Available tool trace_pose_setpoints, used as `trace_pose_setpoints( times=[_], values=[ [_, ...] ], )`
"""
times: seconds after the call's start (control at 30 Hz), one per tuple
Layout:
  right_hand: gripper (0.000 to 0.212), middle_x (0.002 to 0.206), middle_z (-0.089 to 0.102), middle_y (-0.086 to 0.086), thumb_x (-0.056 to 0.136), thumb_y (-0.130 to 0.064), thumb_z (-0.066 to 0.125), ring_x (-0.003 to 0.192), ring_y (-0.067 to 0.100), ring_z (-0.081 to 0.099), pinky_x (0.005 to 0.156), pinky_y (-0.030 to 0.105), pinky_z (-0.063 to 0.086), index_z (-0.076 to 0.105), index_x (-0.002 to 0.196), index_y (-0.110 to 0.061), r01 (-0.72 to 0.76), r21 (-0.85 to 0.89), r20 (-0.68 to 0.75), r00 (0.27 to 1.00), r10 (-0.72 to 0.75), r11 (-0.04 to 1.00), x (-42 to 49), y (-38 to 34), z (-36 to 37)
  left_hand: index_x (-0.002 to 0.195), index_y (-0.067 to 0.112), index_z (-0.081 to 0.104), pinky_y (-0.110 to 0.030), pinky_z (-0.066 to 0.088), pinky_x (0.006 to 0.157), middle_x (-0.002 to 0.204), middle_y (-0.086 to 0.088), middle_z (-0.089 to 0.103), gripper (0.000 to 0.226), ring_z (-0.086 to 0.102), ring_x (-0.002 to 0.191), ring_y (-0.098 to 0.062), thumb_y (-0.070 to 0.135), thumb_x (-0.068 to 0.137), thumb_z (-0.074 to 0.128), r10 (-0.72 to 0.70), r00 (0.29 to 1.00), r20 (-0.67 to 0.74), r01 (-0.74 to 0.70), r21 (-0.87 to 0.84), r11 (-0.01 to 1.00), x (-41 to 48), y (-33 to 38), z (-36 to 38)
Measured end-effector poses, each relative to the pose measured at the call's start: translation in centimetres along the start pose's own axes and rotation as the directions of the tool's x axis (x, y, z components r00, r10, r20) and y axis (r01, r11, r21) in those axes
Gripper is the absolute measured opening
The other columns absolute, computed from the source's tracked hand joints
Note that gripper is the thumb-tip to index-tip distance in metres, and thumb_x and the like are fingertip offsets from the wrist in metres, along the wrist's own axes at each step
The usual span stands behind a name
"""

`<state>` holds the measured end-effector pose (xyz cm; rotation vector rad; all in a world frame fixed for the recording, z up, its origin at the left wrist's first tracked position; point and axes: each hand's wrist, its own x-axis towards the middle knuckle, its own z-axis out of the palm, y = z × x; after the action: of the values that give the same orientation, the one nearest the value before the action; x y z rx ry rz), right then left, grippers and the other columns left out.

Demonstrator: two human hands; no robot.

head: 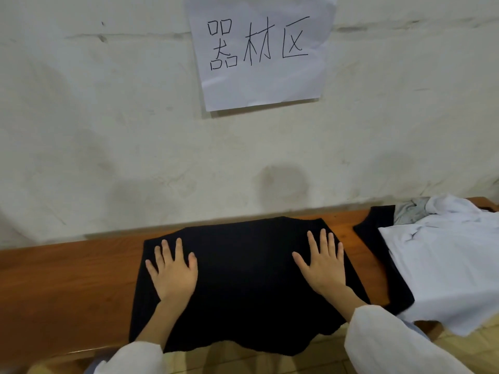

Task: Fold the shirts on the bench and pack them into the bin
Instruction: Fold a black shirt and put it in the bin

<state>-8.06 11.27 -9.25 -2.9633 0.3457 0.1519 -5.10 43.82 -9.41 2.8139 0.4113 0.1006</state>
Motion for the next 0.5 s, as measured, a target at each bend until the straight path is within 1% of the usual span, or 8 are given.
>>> trace_pose_setpoints(
  times=[0.07,0.13,0.17,0.27,0.33,0.37,0.43,0.5],
  values=[
    [0.072,0.160,-0.004,0.005,0.093,-0.065,0.020,0.146,0.021,-0.012,0.116,0.041,-0.010,0.008,0.152,-0.027,0.072,0.064,-0.036,0.997,-0.069,0.995,0.6,0.4,-0.3,0.137,0.012,0.048,-0.048,0.002,0.118,0.150,-0.012,0.036,0.043,0.021,0.144,-0.027,0.025,0.096,0.048,-0.034,0.993,-0.115,0.005,-0.240,0.971,-0.5,-0.1,0.0],
    [0.071,0.160,0.008,0.003,0.091,-0.062,0.017,0.147,0.017,-0.003,0.117,0.036,-0.006,0.020,0.151,-0.024,0.179,0.119,-0.130,0.978,-0.163,0.977,0.2,0.6,-0.4,0.121,0.007,0.062,-0.046,0.006,0.120,0.140,-0.011,0.049,0.030,0.032,0.139,-0.025,0.008,0.093,0.053,-0.066,0.987,-0.145,-0.014,-0.491,0.871,-1.4,-0.7,-0.6],
    [0.074,0.159,0.012,0.002,0.089,-0.062,0.012,0.147,0.015,0.000,0.118,0.034,-0.004,0.023,0.150,-0.021,0.221,0.113,-0.157,0.967,-0.203,0.969,-0.1,0.7,-0.3,0.121,0.008,0.062,-0.046,0.006,0.120,0.141,-0.010,0.049,0.030,0.032,0.140,-0.024,0.007,0.092,0.053,-0.023,0.991,-0.135,-0.047,-0.492,0.869,-1.8,-1.0,-0.7],
    [0.086,0.160,0.004,-0.002,0.081,-0.068,-0.005,0.147,0.014,-0.003,0.118,0.033,-0.005,0.013,0.152,-0.023,0.232,0.034,-0.003,0.973,-0.232,0.972,-0.2,0.9,-0.4,0.142,0.020,0.042,-0.046,-0.002,0.117,0.156,-0.006,0.025,0.045,0.010,0.147,-0.023,0.029,0.098,0.045,0.175,0.984,-0.019,-0.176,-0.149,0.973,-3.0,-1.8,-0.4],
    [0.079,0.160,0.000,-0.002,0.088,-0.069,0.005,0.147,0.017,-0.004,0.118,0.035,-0.002,0.008,0.153,-0.024,0.212,0.020,0.129,0.968,-0.213,0.977,0.4,1.0,-1.5,0.148,0.025,0.029,-0.046,-0.007,0.116,0.159,-0.004,0.012,0.051,0.000,0.147,-0.023,0.041,0.100,0.034,0.174,0.980,0.101,-0.170,-0.049,0.984,-3.4,-2.0,-0.7],
    [0.070,0.160,0.004,0.000,0.095,-0.061,0.017,0.147,0.019,0.000,0.119,0.037,0.003,0.010,0.153,-0.022,0.209,0.033,0.165,0.963,-0.211,0.977,0.7,0.7,-2.2,0.147,0.025,0.031,-0.047,-0.006,0.116,0.159,-0.004,0.014,0.050,0.000,0.147,-0.025,0.041,0.100,0.034,0.167,0.978,0.127,-0.160,-0.062,0.985,-3.3,-2.0,-1.0],
    [0.056,0.155,0.024,0.005,0.100,-0.038,0.038,0.143,0.024,0.022,0.116,0.038,0.021,0.024,0.149,-0.016,0.218,0.112,0.067,0.972,-0.226,0.970,-0.4,-0.5,-3.6,0.137,0.018,0.049,-0.048,0.011,0.115,0.150,-0.008,0.035,0.040,0.021,0.143,-0.029,0.032,0.100,0.042,0.219,0.975,0.032,-0.213,-0.136,0.968,-4.2,-1.9,-2.0],
    [0.037,0.131,0.052,0.005,0.097,-0.026,0.047,0.117,0.022,0.052,0.098,0.036,0.043,0.048,0.133,-0.014,0.268,0.266,-0.167,0.959,-0.230,0.926,-3.2,-1.8,-4.3,0.111,0.014,0.064,-0.040,0.040,0.096,0.119,-0.004,0.059,0.022,0.053,0.113,-0.022,0.020,0.095,0.050,0.340,0.930,-0.137,-0.364,-0.248,0.898,-6.3,-1.3,-3.0]
  ],
)
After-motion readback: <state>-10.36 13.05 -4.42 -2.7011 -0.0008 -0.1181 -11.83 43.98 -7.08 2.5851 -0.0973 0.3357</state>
